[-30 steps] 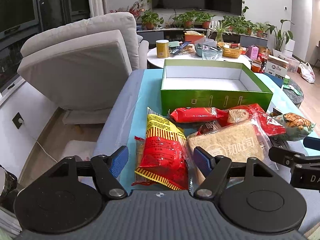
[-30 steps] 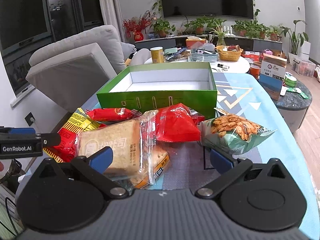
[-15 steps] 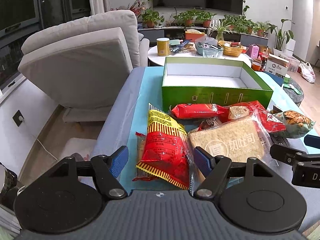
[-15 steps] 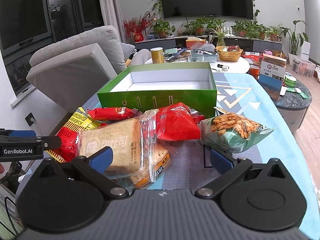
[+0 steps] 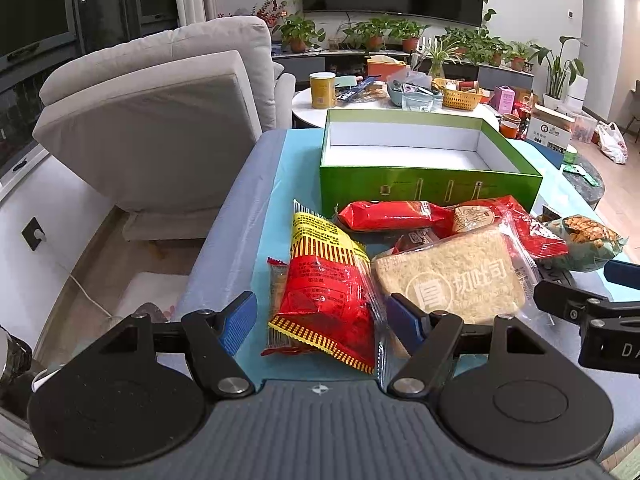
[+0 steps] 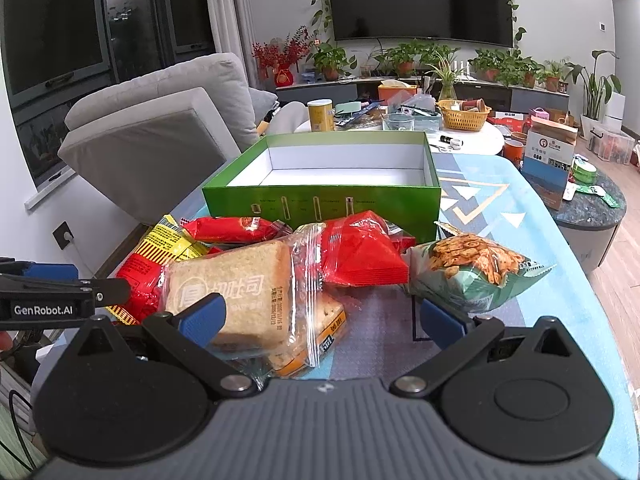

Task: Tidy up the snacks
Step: 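Move the left tool toward the sliced-bread bag in the snack pile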

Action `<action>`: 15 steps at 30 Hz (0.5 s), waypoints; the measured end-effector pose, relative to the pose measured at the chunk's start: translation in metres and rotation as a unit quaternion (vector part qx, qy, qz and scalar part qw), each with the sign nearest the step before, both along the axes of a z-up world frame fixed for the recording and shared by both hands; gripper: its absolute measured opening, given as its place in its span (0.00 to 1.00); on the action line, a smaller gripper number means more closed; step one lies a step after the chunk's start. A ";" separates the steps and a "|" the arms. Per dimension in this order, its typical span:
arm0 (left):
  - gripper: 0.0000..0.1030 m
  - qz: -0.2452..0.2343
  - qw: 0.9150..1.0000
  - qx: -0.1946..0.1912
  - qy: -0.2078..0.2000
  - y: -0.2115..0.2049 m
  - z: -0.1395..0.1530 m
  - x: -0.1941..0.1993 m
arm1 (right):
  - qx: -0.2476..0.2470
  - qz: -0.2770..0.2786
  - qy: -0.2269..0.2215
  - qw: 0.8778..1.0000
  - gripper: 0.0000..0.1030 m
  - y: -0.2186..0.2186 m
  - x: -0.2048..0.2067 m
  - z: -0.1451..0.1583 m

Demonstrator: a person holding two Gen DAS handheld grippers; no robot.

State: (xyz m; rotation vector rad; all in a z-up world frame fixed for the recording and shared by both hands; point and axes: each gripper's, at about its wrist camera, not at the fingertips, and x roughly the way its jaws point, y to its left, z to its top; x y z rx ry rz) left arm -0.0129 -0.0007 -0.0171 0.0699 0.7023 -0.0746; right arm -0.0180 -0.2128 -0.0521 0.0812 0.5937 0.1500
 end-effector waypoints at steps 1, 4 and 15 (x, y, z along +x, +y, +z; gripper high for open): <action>0.67 -0.001 1.000 -0.002 -0.001 0.000 0.000 -0.001 | -0.001 0.000 0.000 1.000 0.63 0.000 0.000 0.000; 0.66 -0.001 1.000 -0.006 -0.002 0.001 0.002 -0.001 | -0.002 0.001 -0.001 1.000 0.63 0.001 -0.001 0.001; 0.66 -0.009 1.000 -0.007 -0.004 -0.001 0.004 -0.003 | -0.001 0.008 -0.006 1.000 0.63 0.002 -0.002 0.005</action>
